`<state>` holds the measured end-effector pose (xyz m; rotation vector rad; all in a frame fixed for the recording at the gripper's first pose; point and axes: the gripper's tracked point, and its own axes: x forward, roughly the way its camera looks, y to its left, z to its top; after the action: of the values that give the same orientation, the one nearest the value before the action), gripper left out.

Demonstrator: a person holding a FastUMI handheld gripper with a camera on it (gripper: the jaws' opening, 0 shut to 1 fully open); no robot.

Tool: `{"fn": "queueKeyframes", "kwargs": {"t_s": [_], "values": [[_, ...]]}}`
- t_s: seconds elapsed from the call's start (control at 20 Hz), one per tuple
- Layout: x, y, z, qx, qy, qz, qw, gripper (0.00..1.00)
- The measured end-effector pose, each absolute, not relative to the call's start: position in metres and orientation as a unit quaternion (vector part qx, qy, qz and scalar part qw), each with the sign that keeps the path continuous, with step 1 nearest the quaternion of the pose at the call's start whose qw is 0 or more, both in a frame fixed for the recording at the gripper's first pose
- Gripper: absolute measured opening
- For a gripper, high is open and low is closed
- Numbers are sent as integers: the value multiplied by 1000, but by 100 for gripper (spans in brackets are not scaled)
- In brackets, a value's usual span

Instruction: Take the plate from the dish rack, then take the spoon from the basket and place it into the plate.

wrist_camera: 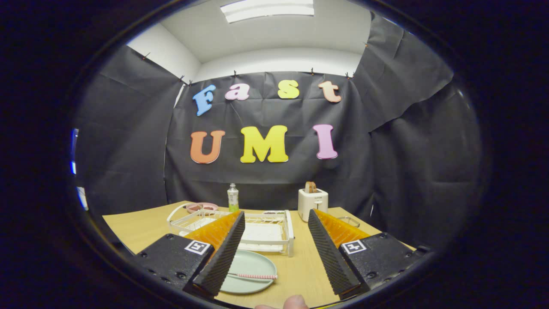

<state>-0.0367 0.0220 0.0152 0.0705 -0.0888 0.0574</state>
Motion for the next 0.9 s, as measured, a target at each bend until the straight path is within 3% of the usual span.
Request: {"fn": "queueKeyframes", "kwargs": {"t_s": [0.9], "values": [[-113,-1,11,43,-31,47,997,96]]}}
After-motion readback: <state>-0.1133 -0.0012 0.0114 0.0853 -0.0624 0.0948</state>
